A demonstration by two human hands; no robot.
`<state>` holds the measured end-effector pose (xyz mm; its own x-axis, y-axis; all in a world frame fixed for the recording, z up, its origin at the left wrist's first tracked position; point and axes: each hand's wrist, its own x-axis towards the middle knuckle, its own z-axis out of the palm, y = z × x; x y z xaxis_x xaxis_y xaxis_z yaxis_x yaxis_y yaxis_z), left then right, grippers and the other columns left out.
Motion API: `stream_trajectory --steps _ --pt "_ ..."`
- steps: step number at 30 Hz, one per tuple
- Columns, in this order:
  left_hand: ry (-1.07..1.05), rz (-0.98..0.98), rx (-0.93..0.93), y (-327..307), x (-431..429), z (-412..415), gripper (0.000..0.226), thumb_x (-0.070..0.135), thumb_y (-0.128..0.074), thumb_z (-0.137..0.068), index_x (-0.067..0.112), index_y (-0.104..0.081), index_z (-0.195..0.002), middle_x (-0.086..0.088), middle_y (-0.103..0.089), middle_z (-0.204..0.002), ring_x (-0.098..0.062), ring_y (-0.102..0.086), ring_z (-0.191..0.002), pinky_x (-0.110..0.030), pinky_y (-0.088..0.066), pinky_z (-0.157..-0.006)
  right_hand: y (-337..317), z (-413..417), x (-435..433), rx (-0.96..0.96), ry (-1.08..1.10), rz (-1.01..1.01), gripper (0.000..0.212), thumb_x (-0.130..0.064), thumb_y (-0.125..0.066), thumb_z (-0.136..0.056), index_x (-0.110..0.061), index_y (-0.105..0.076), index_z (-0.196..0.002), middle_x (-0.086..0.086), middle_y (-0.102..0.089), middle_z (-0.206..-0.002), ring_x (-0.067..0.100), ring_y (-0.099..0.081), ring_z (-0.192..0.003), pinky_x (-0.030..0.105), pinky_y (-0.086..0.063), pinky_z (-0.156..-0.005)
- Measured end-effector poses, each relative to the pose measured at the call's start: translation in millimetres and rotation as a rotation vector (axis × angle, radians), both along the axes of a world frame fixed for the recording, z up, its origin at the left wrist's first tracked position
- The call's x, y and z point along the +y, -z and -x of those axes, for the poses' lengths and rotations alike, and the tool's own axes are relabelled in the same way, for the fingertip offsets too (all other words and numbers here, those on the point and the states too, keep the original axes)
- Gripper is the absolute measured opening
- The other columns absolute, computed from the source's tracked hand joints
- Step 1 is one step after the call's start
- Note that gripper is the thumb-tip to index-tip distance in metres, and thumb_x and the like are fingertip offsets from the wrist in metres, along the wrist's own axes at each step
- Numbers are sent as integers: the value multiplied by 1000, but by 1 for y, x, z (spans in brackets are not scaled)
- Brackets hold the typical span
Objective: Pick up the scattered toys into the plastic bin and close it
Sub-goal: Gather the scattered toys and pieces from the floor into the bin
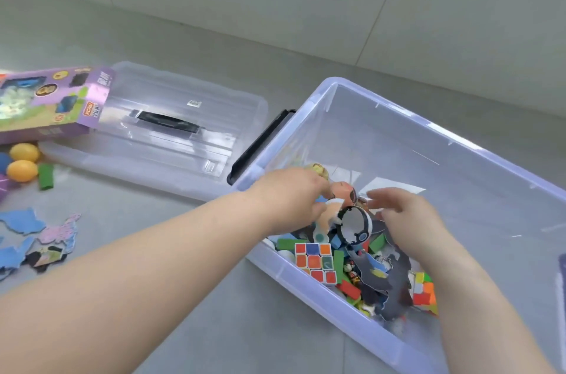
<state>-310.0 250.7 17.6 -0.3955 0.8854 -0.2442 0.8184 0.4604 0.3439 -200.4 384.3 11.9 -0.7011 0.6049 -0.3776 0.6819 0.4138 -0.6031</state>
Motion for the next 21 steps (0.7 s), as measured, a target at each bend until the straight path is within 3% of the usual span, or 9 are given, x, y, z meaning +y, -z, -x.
stream_trajectory --steps 2,5,7,10,13,16,19,21 --pt "25 -118 86 -5 -11 -5 30 24 -36 -95 21 -60 -113 0 -63 -113 -23 -58 -102 -36 -47 -87 -2 2 -8 95 -29 26 37 4 -36 -92 -23 -61 -96 -8 -63 -88 18 -56 -94 20 -41 -63" --pt "90 -371 326 -3 -53 -1 33 21 -39 -82 18 -69 -69 4 -69 -63 -19 -66 -60 -29 -39 -82 -9 7 -30 197 -120 51 35 -5 -47 -93 -35 -55 -76 -13 -61 -81 9 -59 -81 9 -41 -65" --pt "103 -499 384 7 -82 3 32 24 -40 -83 21 -68 -66 8 -69 -65 -12 -69 -70 -29 -34 -89 -15 8 -42 239 -176 30 34 -9 -51 -91 -38 -55 -73 -13 -63 -81 -4 -59 -76 5 -43 -62" --pt "79 -583 284 11 -127 -5 20 19 -44 -85 20 -64 -86 2 -73 -91 -12 -58 -101 -29 -39 -91 -28 18 -66 338 -238 -7 34 -8 -56 -88 -37 -56 -70 -20 -63 -72 -16 -59 -66 -4 -42 -59" --pt "-65 -646 167 16 -176 -13 19 12 -48 -77 23 -53 -92 0 -72 -97 -11 -54 -94 -23 -41 -84 -44 35 -100 444 -332 -43 20 -28 -58 -80 -43 -56 -66 -28 -64 -57 -18 -57 -68 -5 -38 -60" --pt "-161 -558 160 28 -238 -16 20 13 -47 -74 26 -51 -88 6 -71 -83 -6 -52 -81 -18 -42 -74 -51 47 -141 478 -451 -125 16 -47 -45 -67 -52 -60 -65 -38 -60 -81 -13 -57 -74 1 -39 -63" --pt "-357 -392 124 50 -311 -22 23 15 -42 -69 32 -47 -84 13 -69 -71 -1 -51 -77 -17 -42 -69 -46 63 -186 496 -724 -160 15 -42 -43 -71 -46 -58 -70 -35 -58 -90 -17 -52 -69 -5 -34 -60" --pt "-531 -307 111 70 -359 -34 22 18 -40 -68 34 -45 -82 18 -67 -67 0 -51 -77 -14 -43 -68 -31 75 -219 397 -910 -114 13 -34 -50 -76 -46 -55 -73 -34 -60 -81 -15 -51 -76 -3 -36 -66"
